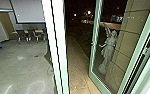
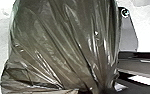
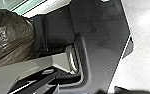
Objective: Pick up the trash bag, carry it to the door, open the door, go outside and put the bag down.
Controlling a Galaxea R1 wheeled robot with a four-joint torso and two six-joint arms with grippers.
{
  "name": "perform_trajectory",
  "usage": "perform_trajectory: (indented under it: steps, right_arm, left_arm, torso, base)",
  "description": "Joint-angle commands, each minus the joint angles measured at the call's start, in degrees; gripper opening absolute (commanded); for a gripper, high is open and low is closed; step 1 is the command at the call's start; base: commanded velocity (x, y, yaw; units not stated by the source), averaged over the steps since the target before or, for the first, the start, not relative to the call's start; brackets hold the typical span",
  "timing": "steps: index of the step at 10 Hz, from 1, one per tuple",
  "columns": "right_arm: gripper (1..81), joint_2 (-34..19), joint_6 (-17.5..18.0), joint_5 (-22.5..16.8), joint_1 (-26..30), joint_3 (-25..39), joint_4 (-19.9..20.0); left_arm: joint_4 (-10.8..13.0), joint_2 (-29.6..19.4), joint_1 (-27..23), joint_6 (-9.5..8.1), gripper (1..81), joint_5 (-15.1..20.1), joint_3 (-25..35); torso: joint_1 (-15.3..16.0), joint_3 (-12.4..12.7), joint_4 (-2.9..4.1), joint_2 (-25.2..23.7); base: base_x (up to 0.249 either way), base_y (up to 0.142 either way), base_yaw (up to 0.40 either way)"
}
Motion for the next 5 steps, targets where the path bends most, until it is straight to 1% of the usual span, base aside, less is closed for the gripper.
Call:
perform_trajectory:
  steps: [1,5]
  right_arm:
    - [81.1,-0.1,-0.2,-2.5,2.3,0.1,-0.4]
    - [81.1,-0.1,-0.2,-2.5,2.2,0.0,-0.4]
  left_arm:
    - [-0.2,-0.2,-1.8,0.63,1.0,4.2,0.4]
    - [-0.2,-0.2,-1.8,0.63,1.0,4.2,0.4]
  torso:
    - [0.0,0.0,0.00,0.0]
    - [0.0,0.0,0.00,0.0]
  base:
    - [0.000,0.000,0.000]
    - [0.000,0.000,0.000]
